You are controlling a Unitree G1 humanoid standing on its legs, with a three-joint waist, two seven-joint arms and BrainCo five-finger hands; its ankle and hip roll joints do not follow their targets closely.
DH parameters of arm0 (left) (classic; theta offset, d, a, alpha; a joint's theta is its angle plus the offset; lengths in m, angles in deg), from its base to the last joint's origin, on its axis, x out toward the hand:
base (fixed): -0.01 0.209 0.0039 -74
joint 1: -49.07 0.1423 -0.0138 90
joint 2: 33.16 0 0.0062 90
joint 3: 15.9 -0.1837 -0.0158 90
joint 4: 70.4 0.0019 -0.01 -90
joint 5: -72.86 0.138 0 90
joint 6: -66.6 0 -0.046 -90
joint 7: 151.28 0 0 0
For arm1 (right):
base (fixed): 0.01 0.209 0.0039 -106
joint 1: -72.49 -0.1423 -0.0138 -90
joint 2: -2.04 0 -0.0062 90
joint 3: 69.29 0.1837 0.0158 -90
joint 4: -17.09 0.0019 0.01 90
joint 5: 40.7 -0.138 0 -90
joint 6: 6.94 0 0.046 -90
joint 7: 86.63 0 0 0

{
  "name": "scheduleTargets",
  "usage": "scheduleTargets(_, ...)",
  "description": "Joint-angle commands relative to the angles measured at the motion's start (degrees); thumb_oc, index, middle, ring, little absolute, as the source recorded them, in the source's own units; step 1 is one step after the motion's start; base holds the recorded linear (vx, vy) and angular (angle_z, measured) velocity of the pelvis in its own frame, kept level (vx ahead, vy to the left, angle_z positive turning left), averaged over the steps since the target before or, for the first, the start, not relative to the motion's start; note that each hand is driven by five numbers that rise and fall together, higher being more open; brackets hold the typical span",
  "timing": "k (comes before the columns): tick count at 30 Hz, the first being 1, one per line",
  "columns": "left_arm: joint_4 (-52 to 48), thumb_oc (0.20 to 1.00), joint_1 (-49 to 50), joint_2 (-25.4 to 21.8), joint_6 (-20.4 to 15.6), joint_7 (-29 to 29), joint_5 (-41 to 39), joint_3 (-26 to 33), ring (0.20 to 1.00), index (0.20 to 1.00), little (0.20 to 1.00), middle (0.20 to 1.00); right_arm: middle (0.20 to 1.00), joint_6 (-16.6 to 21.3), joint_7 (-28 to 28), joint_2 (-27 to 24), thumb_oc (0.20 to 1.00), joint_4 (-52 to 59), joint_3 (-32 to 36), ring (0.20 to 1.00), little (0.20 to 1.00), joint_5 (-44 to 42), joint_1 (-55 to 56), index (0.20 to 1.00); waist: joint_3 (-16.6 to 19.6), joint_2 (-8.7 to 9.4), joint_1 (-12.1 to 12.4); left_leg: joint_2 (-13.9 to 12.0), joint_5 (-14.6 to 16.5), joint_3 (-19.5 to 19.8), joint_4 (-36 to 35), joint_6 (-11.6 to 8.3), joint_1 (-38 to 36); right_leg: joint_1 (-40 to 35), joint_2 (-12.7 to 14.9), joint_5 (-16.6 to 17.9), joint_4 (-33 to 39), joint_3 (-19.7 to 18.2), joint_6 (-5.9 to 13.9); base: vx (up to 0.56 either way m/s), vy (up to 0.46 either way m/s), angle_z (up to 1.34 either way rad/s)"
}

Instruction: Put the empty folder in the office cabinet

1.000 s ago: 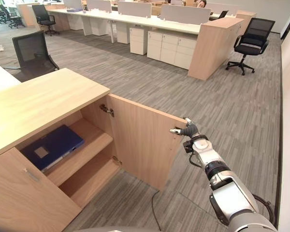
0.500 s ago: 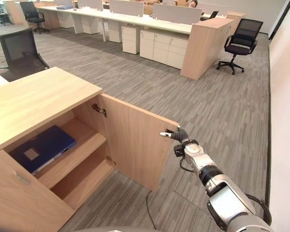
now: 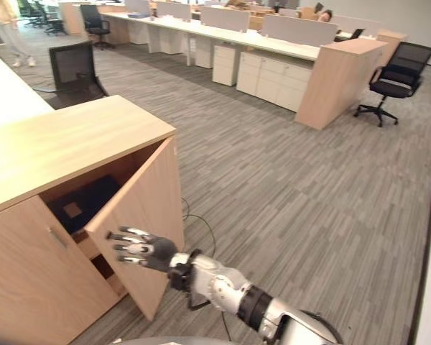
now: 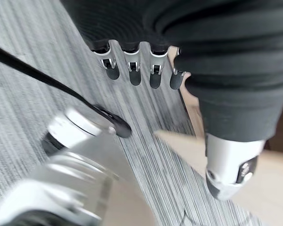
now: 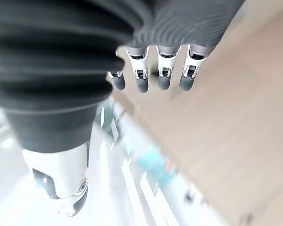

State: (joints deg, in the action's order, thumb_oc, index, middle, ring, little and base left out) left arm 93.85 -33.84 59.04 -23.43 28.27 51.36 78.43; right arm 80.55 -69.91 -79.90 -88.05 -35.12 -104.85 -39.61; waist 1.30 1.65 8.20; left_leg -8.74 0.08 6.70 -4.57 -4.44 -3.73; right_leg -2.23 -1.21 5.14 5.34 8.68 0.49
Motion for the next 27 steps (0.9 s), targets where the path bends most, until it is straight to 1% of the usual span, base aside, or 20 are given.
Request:
scheduleTargets(1, 3.29, 1.0, -2.37, -2.43, -0.53, 0.46, -0.19, -1.05, 1.0, 1.0, 1.0, 1.0, 1.0, 3.17, 1.32, 2.34, 1.0, -2.2, 2.08, 1.0, 1.0, -2.36, -2.47, 1.0, -0.84, 4.46, 0.56, 3.5, 2.7, -0.17, 3.19, 1.01, -0.44, -1.81, 2.67, -5.69, -0.34, -1.28, 3.46, 0.01, -0.076, 0.05)
scheduleTargets(2, 2.52, 1.0, -2.26, -2.31, -1.01, 0.63, -1.0, -0.89, 1.0, 1.0, 1.0, 1.0, 1.0, 2.96, 1.88, 1.42, 1.0, -2.67, 1.42, 1.0, 1.0, -2.26, -0.5, 1.0, -1.13, 4.59, 0.63, 3.31, 2.75, 0.26, 3.57, 0.79, -0.29, -1.95, 2.52, -5.96, -0.34, -0.88, 3.38, 0.02, -0.09, 0.03)
scheduleTargets(3, 1.7, 1.0, -2.28, -2.32, -1.59, 1.18, -1.58, -0.64, 1.0, 1.0, 1.0, 1.0, 1.0, 3.6, 2.01, 0.35, 1.0, -3.05, 1.97, 1.0, 1.0, -1.93, 0.48, 1.0, -1.37, 4.66, 0.62, 3.18, 2.7, 0.53, 3.68, 0.62, -0.2, -2.06, 2.37, -6.19, -0.34, -0.64, 3.32, 0.02, -0.074, 0.04)
scheduleTargets(6, 0.89, 1.0, -2.31, -2.29, -2.25, 1.6, -2.23, -0.57, 1.0, 1.0, 1.0, 1.0, 1.0, 4.57, 1.77, -0.57, 1.0, -4.22, 2.57, 1.0, 1.0, -0.91, 1.3, 1.0, -1.64, 4.77, 0.64, 3.15, 2.57, 0.84, 3.77, 0.47, -0.04, -2.11, 2.27, -6.28, -0.34, -0.42, 3.25, 0.0, -0.042, 0.07)
scheduleTargets(8, 0.23, 1.0, -2.46, -2.59, -2.85, 1.8, -2.53, -0.4, 1.0, 1.0, 1.0, 1.0, 1.0, 4.25, 1.54, -1.81, 1.0, -5.3, 2.49, 1.0, 1.0, 3.14, 1.55, 1.0, -2.0, 5.02, 0.73, 3.11, 2.36, 1.16, 3.65, 0.28, 0.07, -2.15, 2.16, -6.38, -0.34, -0.22, 3.25, -0.01, -0.069, 0.11)
scheduleTargets(9, -0.64, 1.0, -2.62, -2.9, -3.62, 2.52, -1.72, -0.52, 1.0, 1.0, 1.0, 1.0, 1.0, 4.12, 0.93, -3.16, 1.0, -6.92, 2.07, 1.0, 1.0, 9.39, 1.17, 1.0, -2.29, 5.28, 0.85, 3.03, 2.14, 1.46, 3.57, 0.12, 0.3, -2.1, 2.08, -6.47, -0.34, 0.02, 3.27, -0.01, -0.065, 0.15)
scheduleTargets(10, -0.65, 1.0, -2.62, -2.89, -3.62, 2.53, -1.72, -0.52, 1.0, 1.0, 1.0, 1.0, 1.0, 4.13, 0.94, -3.14, 1.0, -6.94, 2.08, 1.0, 1.0, 9.43, 1.18, 1.0, -2.3, 5.28, 0.83, 3.03, 2.14, 1.48, 3.57, 0.11, 0.3, -2.11, 2.08, -6.48, -0.34, 0.05, 3.27, -0.03, -0.082, 0.1)
scheduleTargets(11, -1.04, 1.0, -2.74, -2.84, -4.51, 3.98, -1.1, -1.0, 1.0, 1.0, 1.0, 1.0, 1.0, 4.49, -1.29, -2.45, 1.0, -12.75, 3.8, 1.0, 1.0, 11.98, 2.66, 1.0, -2.6, 5.48, 0.88, 3.04, 1.91, 1.81, 3.51, 0.02, 0.51, -1.91, 2.0, -6.41, -0.34, 0.2, 3.19, -0.02, -0.056, 0.06)
scheduleTargets(13, -1.2, 1.0, -3.06, -2.77, -5.0, 4.62, -0.8, -2.01, 1.0, 1.0, 1.0, 1.0, 1.0, 5.52, -3.43, -1.5, 1.0, -18.58, 4.95, 1.0, 1.0, 18.73, 3.19, 1.0, -2.77, 5.6, 0.86, 3.04, 1.73, 2.13, 3.45, -0.03, 0.84, -1.75, 1.95, -6.44, -0.34, 0.37, 3.18, -0.03, -0.065, 0.05)
scheduleTargets(14, -1.2, 1.0, -3.11, -2.82, -5.16, 4.28, -2.17, -2.57, 1.0, 1.0, 1.0, 1.0, 1.0, 6.09, -6.63, 0.34, 1.0, -27.25, 8.85, 1.0, 1.0, 21.17, 5.06, 1.0, -2.88, 5.5, 0.7, 3.13, 1.58, 2.27, 3.45, -0.03, 1.13, -1.61, 1.89, -6.39, -0.34, 0.41, 3.2, -0.02, -0.042, 0.05)
scheduleTargets(15, -1.19, 1.0, -3.13, -2.86, -5.17, 4.28, -2.18, -2.59, 1.0, 1.0, 1.0, 1.0, 1.0, 6.15, -6.6, 0.42, 1.0, -27.35, 8.89, 1.0, 1.0, 21.2, 5.03, 1.0, -2.89, 5.54, 0.73, 3.12, 1.6, 2.26, 3.47, -0.03, 1.12, -1.61, 1.88, -6.39, -0.34, 0.4, 3.2, -0.02, -0.036, 0.02)
scheduleTargets(17, -0.73, 1.0, -3.63, -3.04, -5.19, 3.43, -4.31, -2.9, 1.0, 1.0, 1.0, 1.0, 1.0, 6.83, -9.11, 2.84, 1.0, -37.54, 14.53, 1.0, 1.0, 22.88, 6.68, 1.0, -2.85, 5.27, 0.62, 3.27, 1.54, 2.53, 3.69, 0.0, 1.44, -1.55, 1.84, -6.35, -0.34, 0.5, 3.21, 0.0, -0.015, -0.01)
scheduleTargets(20, -0.49, 1.0, -3.79, -2.9, -4.74, 1.5, -7.08, -2.85, 1.0, 1.0, 1.0, 1.0, 1.0, 6.06, -11.09, 4.5, 1.0, -47.46, 20.23, 1.0, 1.0, 26.97, 8.85, 1.0, -2.59, 5.03, 0.59, 3.43, 1.46, 2.98, 3.8, 0.05, 1.71, -1.81, 1.73, -6.6, -0.34, 0.89, 3.18, 0.0, 0.0, 0.0)
scheduleTargets(25, -1.0, 1.0, -3.58, -1.39, -4.45, 1.0, -5.87, -4.33, 1.0, 1.0, 1.0, 1.0, 1.0, 4.92, -15.8, 5.32, 1.0, -62.3, 30.02, 1.0, 1.0, 35.45, 10.69, 1.0, -1.94, 4.13, 1.24, 3.59, 1.22, 3.93, 3.25, 0.12, 1.78, -2.2, 1.47, -7.18, -0.34, 1.87, 3.09, 0.01, -0.002, 0.07)
scheduleTargets(27, -1.85, 1.0, -3.94, -0.29, -4.27, 0.97, -5.28, -5.54, 1.0, 1.0, 1.0, 1.0, 1.0, 3.99, -17.94, 4.11, 1.0, -67.03, 34.6, 1.0, 1.0, 37.24, 10.74, 1.0, -2.23, 3.6, 1.73, 3.99, 1.08, 4.92, 3.75, 0.1, 2.47, -2.12, 1.59, -7.24, -0.34, 2.64, 3.22, -0.01, 0.007, 0.22)
